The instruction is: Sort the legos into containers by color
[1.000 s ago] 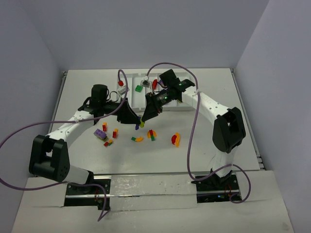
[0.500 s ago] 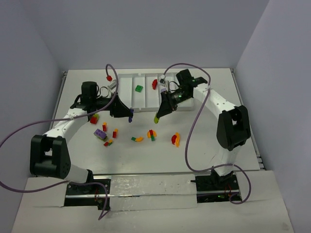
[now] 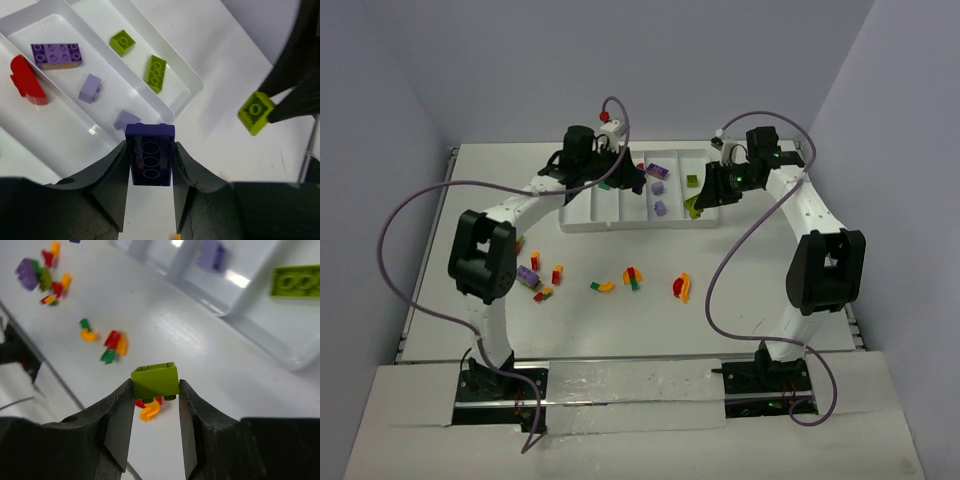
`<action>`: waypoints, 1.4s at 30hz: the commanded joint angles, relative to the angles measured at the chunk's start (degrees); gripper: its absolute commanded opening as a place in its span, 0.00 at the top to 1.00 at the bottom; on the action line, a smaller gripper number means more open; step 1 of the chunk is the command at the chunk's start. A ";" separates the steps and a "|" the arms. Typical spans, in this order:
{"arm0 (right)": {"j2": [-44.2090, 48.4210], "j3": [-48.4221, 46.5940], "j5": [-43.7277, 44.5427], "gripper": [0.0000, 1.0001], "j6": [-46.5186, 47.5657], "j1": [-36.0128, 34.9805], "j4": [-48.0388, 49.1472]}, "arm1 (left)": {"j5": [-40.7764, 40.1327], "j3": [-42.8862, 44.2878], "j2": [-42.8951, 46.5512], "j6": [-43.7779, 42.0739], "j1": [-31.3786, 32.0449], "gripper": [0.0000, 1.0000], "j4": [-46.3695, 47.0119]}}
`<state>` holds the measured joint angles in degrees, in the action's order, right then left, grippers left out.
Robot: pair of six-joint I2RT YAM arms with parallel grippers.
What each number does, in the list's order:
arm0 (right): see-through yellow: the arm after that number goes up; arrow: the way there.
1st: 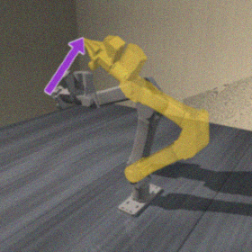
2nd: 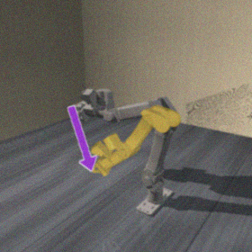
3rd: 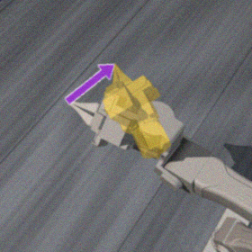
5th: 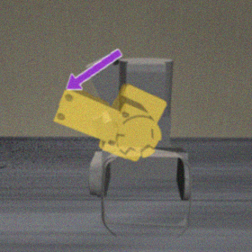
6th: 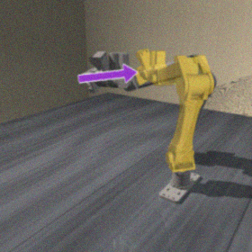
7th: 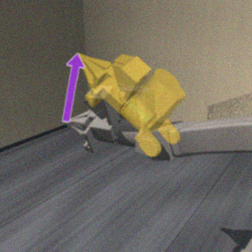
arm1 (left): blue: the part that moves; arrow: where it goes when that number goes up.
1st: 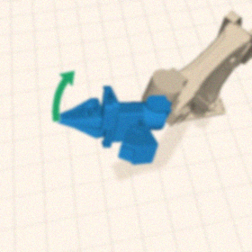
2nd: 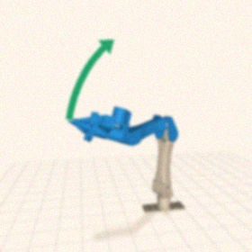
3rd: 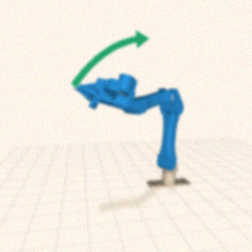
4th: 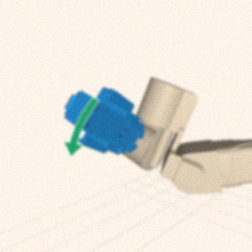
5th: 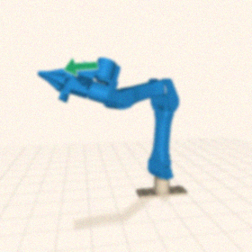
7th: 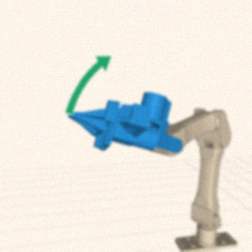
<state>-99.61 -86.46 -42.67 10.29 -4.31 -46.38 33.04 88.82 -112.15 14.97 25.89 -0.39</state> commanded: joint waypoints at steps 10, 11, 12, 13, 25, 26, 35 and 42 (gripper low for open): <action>4.18 0.35 14.49 1.00 -3.70 1.24 7.33 | -15.91 21.82 -20.53 2.40 6.10 0.85 4.96; 4.04 0.08 15.11 1.00 -3.64 1.24 7.42 | -16.26 23.57 -22.16 2.43 6.16 0.82 4.57; 3.83 -0.27 15.58 1.00 -3.61 1.24 7.54 | -16.73 24.88 -23.50 2.53 6.19 0.79 4.43; 3.64 -0.63 16.13 1.00 -3.69 1.28 7.66 | -17.20 25.63 -24.32 2.56 6.19 0.74 4.39; -5.53 -11.75 22.50 1.00 -8.98 1.24 12.16 | -20.71 27.05 -21.04 -0.76 5.98 0.01 4.34; -6.65 -13.47 23.30 1.00 -9.48 1.18 12.25 | -20.92 27.29 -20.18 -0.62 5.87 0.01 4.10; -19.77 -28.59 29.59 1.00 -11.66 -1.28 12.84 | -9.39 21.40 -6.50 11.42 -3.00 0.01 5.90; -26.31 -31.24 37.11 1.00 -10.91 -5.01 18.44 | -9.79 6.87 7.61 8.87 -11.02 0.01 -0.96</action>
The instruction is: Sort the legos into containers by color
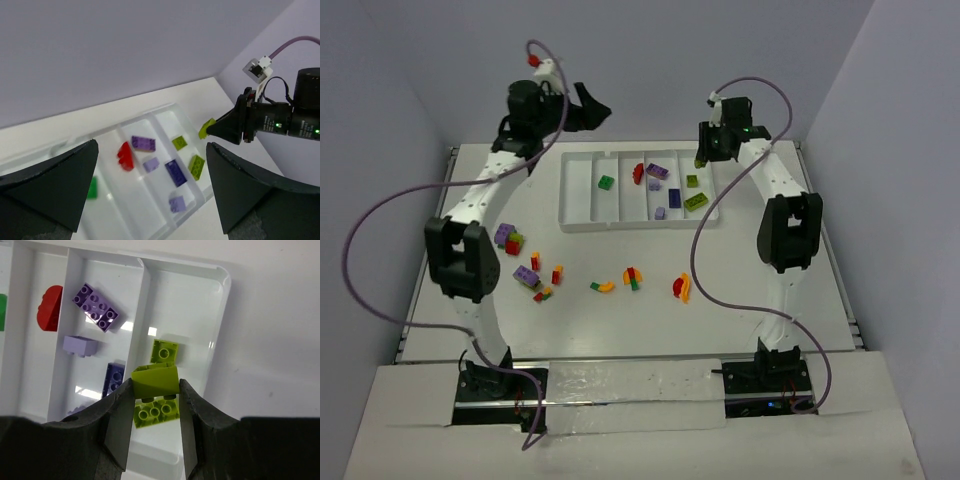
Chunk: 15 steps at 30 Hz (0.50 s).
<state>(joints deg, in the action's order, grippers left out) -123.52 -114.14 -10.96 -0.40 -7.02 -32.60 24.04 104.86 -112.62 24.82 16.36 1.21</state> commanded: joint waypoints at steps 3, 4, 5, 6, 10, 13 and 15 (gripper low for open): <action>-4.53 -4.20 9.32 1.00 -0.47 -3.22 6.26 | -5.50 -16.01 14.10 -5.76 -2.60 0.01 -2.65; -5.15 -4.16 10.29 1.00 -0.82 -3.44 6.84 | -6.89 -16.96 15.31 -7.47 -2.78 0.01 -3.87; -5.50 -4.12 10.78 1.00 -1.21 -3.57 7.40 | -7.67 -17.60 16.21 -9.34 -3.08 0.01 -5.22; -5.97 -4.04 12.70 1.00 -1.55 -3.88 8.52 | -8.66 -19.07 17.91 -10.91 -4.13 0.01 -6.54; -8.36 -5.05 18.11 0.98 -1.69 -4.80 11.38 | -10.29 -23.44 22.48 -15.46 -8.32 0.01 -12.54; -10.59 -7.76 19.77 0.95 -1.72 -4.86 11.05 | -10.07 -26.96 24.76 -18.92 -11.25 0.01 -15.70; -12.75 -11.83 20.01 0.92 -1.88 -4.94 8.99 | -7.20 -28.89 25.57 -21.32 -13.65 0.01 -17.47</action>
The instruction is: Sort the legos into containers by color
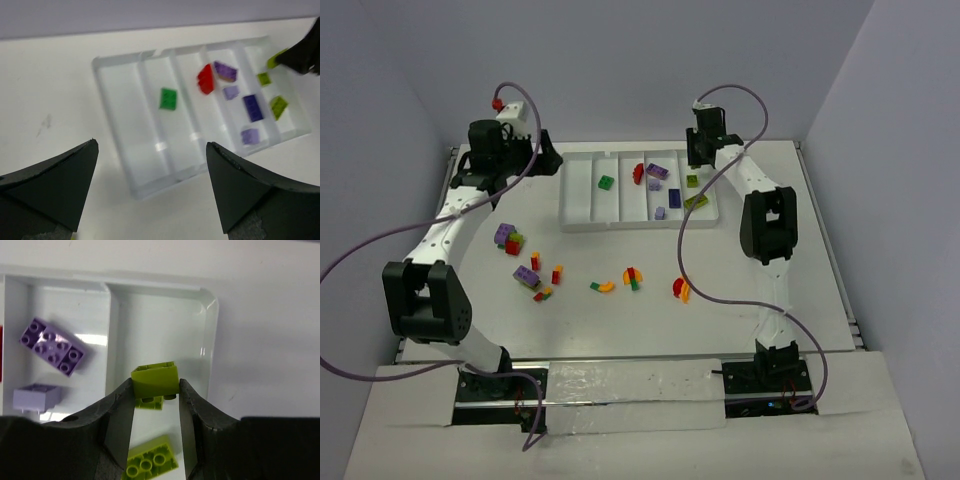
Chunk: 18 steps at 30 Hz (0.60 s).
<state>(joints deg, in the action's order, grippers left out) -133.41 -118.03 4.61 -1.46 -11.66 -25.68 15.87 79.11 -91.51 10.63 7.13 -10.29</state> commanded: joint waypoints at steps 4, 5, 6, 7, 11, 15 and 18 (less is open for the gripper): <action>-4.62 -11.12 4.21 0.58 -0.31 -0.29 0.73 | 3.20 -5.32 4.41 -12.29 -6.94 0.01 -11.19; -4.67 -11.16 4.11 0.51 -0.15 -0.37 0.64 | 3.20 -5.52 4.34 -13.61 -6.96 0.01 -12.15; -4.61 -11.10 3.90 0.41 0.01 -0.38 0.63 | 2.57 -6.43 4.52 -14.86 -8.03 0.01 -13.18; -4.58 -11.08 3.89 0.35 0.12 -0.44 0.63 | 1.91 -6.77 4.59 -15.70 -8.62 0.01 -13.82; -4.37 -10.73 3.62 0.21 0.41 -0.43 -0.20 | 0.92 -8.66 5.20 -18.84 -10.85 0.01 -17.24; -2.42 -9.12 1.55 0.15 -0.40 -0.54 -1.32 | 0.21 -10.29 5.57 -20.97 -14.29 0.02 -20.12; 2.26 -4.78 -1.41 0.02 -1.37 -1.02 -1.30 | 0.88 -10.64 4.78 -22.50 -17.84 0.05 -22.50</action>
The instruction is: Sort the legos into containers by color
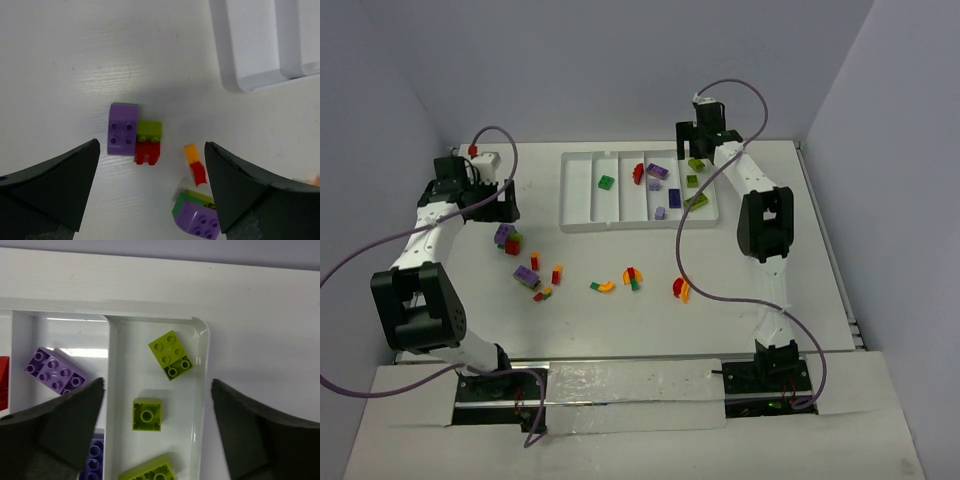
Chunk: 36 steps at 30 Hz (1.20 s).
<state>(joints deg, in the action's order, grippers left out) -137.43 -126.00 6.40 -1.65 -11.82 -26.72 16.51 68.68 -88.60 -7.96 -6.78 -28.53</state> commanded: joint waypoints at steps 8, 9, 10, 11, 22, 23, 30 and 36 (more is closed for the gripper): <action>19.76 16.95 -9.10 0.00 -1.35 -3.24 0.45 | -0.68 -1.02 -1.29 -8.64 -6.83 0.14 -5.57; 20.37 17.95 -9.41 0.00 -1.42 -3.40 0.07 | -1.07 -1.09 -2.06 -8.19 -6.76 0.16 -5.11; 21.34 18.54 -9.68 0.00 -1.43 -3.56 -0.10 | -1.41 -1.09 -2.59 -7.94 -6.76 0.18 -4.86; 21.70 19.00 -9.93 0.00 -1.51 -3.56 -0.28 | -1.66 -1.08 -3.31 -7.85 -6.76 0.18 -4.67; 24.06 22.42 -12.48 0.01 -2.23 -4.17 -1.17 | -0.20 2.59 -11.56 -5.33 -6.53 0.21 -2.66; 24.14 22.67 -12.63 0.01 -2.34 -4.21 -1.06 | -0.20 2.85 -11.97 -5.19 -6.46 0.21 -2.51; 23.52 22.51 -12.64 0.02 -2.21 -4.35 -1.36 | -2.10 2.87 -14.54 -5.09 -5.44 0.25 -0.91; 23.43 22.59 -12.80 0.03 -2.09 -4.35 -1.46 | -4.36 4.41 -17.14 -4.10 -5.26 0.35 1.31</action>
<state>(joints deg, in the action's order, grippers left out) -115.52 -103.44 -5.76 -3.40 -15.88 -28.39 14.25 69.90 -104.11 -12.85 -12.26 -30.62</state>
